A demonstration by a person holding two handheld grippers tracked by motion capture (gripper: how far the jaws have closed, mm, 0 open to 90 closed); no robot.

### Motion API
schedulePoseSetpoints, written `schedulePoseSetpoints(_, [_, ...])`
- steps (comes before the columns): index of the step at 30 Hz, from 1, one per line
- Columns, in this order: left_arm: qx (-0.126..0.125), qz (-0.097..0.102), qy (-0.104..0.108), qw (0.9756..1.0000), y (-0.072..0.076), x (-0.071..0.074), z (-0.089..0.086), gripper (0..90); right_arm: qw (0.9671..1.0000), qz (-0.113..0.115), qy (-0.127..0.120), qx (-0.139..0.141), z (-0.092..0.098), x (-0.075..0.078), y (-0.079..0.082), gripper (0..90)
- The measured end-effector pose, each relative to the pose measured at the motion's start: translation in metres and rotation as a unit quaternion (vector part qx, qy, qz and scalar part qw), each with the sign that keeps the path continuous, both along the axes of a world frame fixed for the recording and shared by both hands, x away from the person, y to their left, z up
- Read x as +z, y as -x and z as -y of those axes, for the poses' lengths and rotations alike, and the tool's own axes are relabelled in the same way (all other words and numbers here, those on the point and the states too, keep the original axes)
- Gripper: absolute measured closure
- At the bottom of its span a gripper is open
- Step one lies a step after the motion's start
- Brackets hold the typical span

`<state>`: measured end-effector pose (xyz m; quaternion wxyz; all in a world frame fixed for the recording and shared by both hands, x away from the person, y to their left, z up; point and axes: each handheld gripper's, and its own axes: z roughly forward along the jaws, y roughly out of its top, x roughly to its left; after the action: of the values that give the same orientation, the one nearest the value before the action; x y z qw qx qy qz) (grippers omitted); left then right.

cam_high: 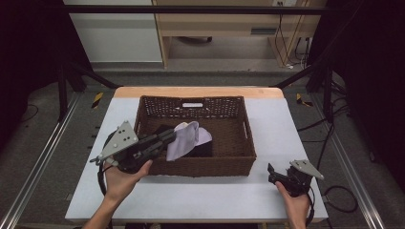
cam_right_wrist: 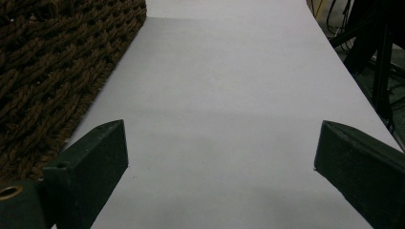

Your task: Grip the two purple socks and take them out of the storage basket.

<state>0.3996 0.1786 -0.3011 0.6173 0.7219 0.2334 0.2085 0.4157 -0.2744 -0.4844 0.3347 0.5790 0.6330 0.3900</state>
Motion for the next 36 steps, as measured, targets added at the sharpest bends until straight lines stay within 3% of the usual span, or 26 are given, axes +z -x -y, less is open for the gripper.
schedulePoseSetpoints(6, [-0.019,0.003,-0.01,0.9998,0.023,-0.007,-0.006,85.7,1.0,0.001,0.001,-0.001,0.0,0.0,0.0,4.6])
schedulePoseSetpoints(9, [-0.025,-0.003,-0.026,0.9993,0.029,-0.014,-0.007,85.7,1.0,0.002,0.002,-0.002,0.0,0.0,0.001,4.6])
schedulePoseSetpoints(16, [-0.029,-0.033,-0.051,0.9977,0.036,-0.04,-0.009,85.8,1.0,0.003,0.002,-0.002,0.0,0.0,0.0,4.6])
schedulePoseSetpoints(21, [-0.035,-0.071,-0.076,0.9939,0.039,-0.07,-0.008,85.7,1.0,0.002,0.004,-0.002,0.0,0.0,0.0,4.6])
schedulePoseSetpoints(24, [-0.037,-0.083,-0.082,0.9925,0.039,-0.08,-0.007,85.6,1.0,0.002,0.004,-0.003,0.0,0.0,0.0,4.6])
schedulePoseSetpoints(26, [-0.038,-0.097,-0.097,0.9899,0.038,-0.09,-0.005,85.7,1.0,0.002,0.004,-0.003,-0.001,0.0,0.0,4.6])
schedulePoseSetpoints(27, [-0.039,-0.111,-0.107,0.9873,0.036,-0.1,-0.004,85.6,1.0,0.002,0.004,-0.002,-0.001,0.0,0.0,4.6])
schedulePoseSetpoints(28, [-0.039,-0.111,-0.107,0.9873,0.036,-0.1,-0.004,85.6,1.0,0.002,0.003,-0.002,-0.001,0.0,0.0,4.6])
schedulePoseSetpoints(29, [-0.038,-0.126,-0.121,0.9839,0.034,-0.111,-0.003,85.5,1.0,0.002,0.003,-0.002,-0.001,0.0,0.0,4.6])
schedulePoseSetpoints(30, [-0.038,-0.126,-0.121,0.9839,0.034,-0.111,-0.003,85.5,1.0,0.002,0.003,-0.002,-0.001,0.0,0.0,4.6])
schedulePoseSetpoints(31, [-0.031,-0.14,-0.128,0.9812,0.031,-0.121,-0.004,85.4,1.0,0.002,0.003,-0.001,-0.001,0.0,0.0,4.6])
schedulePoseSetpoints(32, [-0.031,-0.14,-0.128,0.9812,0.031,-0.121,-0.004,85.4,1.0,0.002,0.003,0.0,0.0,0.0,0.0,4.6])
schedulePoseSetpoints(33, [-0.026,-0.152,-0.137,0.9784,0.029,-0.129,-0.005,85.4,1.0,0.002,0.003,-0.001,-0.001,0.0,0.0,4.6])
schedulePoseSetpoints(34, [-0.026,-0.152,-0.137,0.9784,0.029,-0.129,-0.005,85.3,1.0,0.002,0.003,-0.001,-0.001,0.0,0.0,4.6])
schedulePoseSetpoints(35, [-0.022,-0.17,-0.148,0.9739,0.025,-0.137,-0.005,85.2,1.0,0.002,0.004,0.001,0.0,0.0,0.0,4.6])
schedulePoseSetpoints(36, [-0.018,-0.178,-0.153,0.9719,0.023,-0.14,-0.006,85.2,1.0,0.001,0.004,0.002,0.0,0.0,0.0,4.6])
